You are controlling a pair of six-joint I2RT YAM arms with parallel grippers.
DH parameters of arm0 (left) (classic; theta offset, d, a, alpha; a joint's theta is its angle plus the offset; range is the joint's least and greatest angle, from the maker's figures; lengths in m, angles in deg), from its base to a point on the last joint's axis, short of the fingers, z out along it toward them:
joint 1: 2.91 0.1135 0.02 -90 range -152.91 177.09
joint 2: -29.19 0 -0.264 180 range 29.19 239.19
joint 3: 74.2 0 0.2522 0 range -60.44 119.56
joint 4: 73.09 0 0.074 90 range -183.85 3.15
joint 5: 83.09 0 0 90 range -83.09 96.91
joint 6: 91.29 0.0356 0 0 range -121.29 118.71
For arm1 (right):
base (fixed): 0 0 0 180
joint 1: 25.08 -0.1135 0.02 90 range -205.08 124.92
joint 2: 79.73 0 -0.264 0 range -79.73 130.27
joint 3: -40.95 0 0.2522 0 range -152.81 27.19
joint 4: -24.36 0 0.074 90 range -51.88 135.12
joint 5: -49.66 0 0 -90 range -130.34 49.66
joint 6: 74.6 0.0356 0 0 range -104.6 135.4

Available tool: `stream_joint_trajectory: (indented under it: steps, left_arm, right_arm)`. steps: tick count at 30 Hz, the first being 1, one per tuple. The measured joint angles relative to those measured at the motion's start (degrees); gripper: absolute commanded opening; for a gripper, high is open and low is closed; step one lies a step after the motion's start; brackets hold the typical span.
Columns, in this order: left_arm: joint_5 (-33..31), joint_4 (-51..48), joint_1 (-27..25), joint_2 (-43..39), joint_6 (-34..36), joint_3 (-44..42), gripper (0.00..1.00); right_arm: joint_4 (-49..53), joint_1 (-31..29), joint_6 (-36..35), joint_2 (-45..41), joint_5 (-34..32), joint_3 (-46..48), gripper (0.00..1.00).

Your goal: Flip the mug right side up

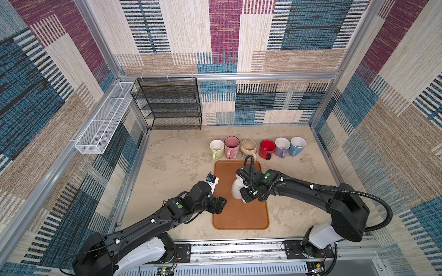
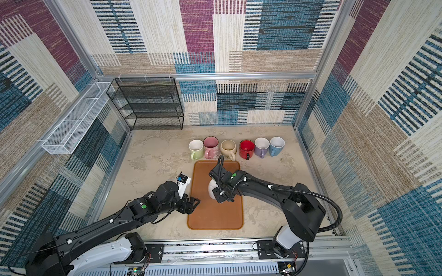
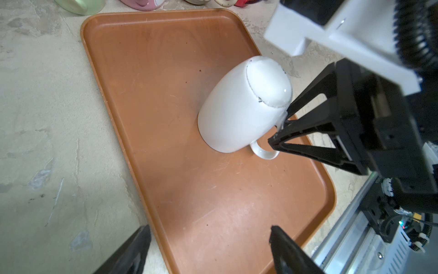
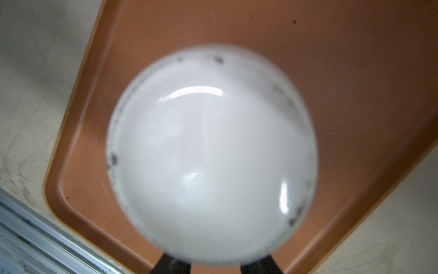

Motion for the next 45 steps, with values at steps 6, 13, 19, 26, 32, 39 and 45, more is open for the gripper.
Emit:
stream_joint_trajectory:
  steps: [6, 13, 19, 26, 32, 39, 45]
  left_arm:
    - [0.0, 0.5, 0.0, 0.4, 0.0, 0.0, 0.84]
    - [0.0, 0.9, 0.0, 0.2, 0.0, -0.7, 0.84]
    - [-0.2, 0.9, 0.0, -0.2, 0.0, -1.2, 0.84]
    - [-0.2, 0.9, 0.0, -0.6, 0.0, -1.4, 0.84]
    - [-0.3, 0.9, 0.0, -1.8, 0.0, -1.7, 0.84]
    - [-0.5, 0.9, 0.0, -2.3, -0.2, -2.5, 0.84]
    - [0.1, 2.2, 0.1, -1.7, -0.6, -3.0, 0.85]
  right_arm:
    - [2.6, 0.0, 1.1, 1.3, -2.7, -2.2, 0.28]
    - [5.0, -0.3, 1.6, 3.5, -4.8, -4.2, 0.25]
    - [6.1, -0.3, 1.8, 4.5, -5.4, -5.0, 0.22]
    - [6.1, -0.4, 1.8, 5.2, -5.5, -5.3, 0.12]
    - [6.2, -0.4, 1.8, 5.1, -6.5, -5.3, 0.04]
    - [6.2, -0.5, 1.7, 3.6, -6.4, -4.7, 0.00]
    - [4.3, -0.5, 0.7, -0.7, -6.2, -3.6, 0.00]
